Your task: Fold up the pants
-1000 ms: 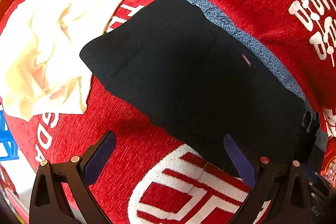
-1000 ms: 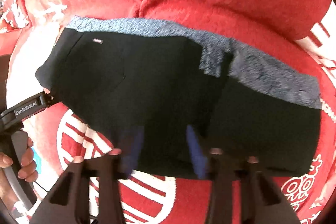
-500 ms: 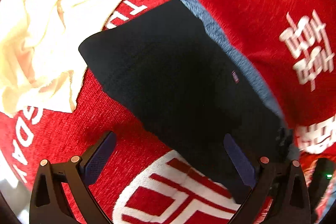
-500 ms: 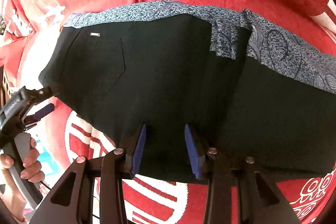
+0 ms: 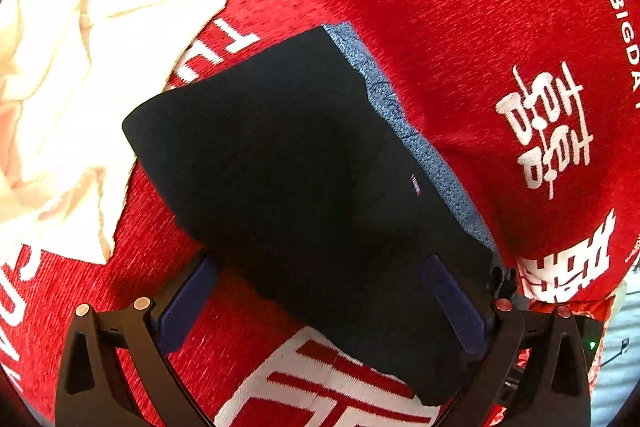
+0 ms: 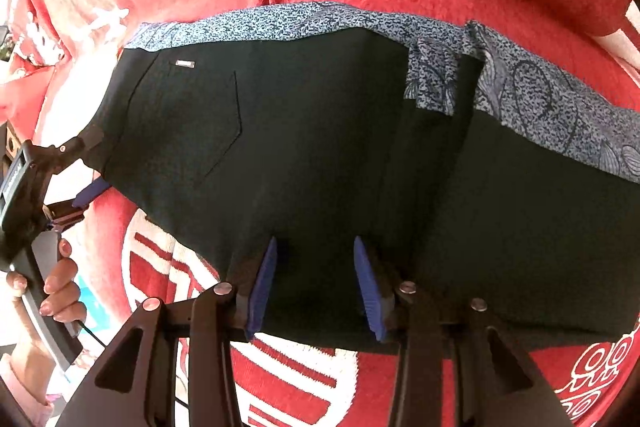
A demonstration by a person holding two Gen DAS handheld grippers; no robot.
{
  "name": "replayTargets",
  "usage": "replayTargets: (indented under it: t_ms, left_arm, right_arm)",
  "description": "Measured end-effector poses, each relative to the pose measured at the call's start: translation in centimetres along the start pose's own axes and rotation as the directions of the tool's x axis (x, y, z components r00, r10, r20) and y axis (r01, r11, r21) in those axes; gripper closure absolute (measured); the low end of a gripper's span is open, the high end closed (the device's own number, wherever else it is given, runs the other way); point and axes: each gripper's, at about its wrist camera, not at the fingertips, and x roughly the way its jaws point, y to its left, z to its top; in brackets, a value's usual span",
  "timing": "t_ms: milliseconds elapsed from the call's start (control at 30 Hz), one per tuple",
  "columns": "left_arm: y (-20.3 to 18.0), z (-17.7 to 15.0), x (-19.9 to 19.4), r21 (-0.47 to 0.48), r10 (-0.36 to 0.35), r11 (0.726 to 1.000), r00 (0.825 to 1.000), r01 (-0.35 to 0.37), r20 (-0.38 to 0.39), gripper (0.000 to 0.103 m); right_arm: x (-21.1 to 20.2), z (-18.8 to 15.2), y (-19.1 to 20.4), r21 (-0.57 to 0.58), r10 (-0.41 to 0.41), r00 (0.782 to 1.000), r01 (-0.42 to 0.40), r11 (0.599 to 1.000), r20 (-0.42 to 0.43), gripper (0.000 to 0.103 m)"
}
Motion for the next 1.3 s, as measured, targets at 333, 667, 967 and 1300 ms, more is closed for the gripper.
replayTargets:
  t_ms: [333,667,967,1300]
  left_arm:
    - [-0.6,1.8,0.1,-0.030,-0.120,0.992,0.992,0.121,0.034,0.000]
    - [-4.1,1.5,1.9,0.060,0.266,0.961,0.962,-0.270,0.064,0.053]
    - [-11.9,-3.6,3.4,0.496,0.494,0.632,0.803,-0.596,0.334,0.064]
    - [-13.0,-5.3,3.7,0.532,0.502,0.557,0.769,-0.638,0.397,0.064]
  right_arm:
    - [0.0,-0.2,0.2,-0.002,-0.004,1.000,0.004,1.000,0.013,0.058]
    - [-0.9,0.5,0.5,-0.026,-0.014,1.000,0.014,1.000,0.000,0.056]
    - [-6.8,8.7,4.9,-0.072,0.119,0.993,-0.119,0.990,-0.006,0.023]
    - [-0.1,18.3,21.9,-0.290,0.114,0.934,-0.219,0.932,-0.339,0.018]
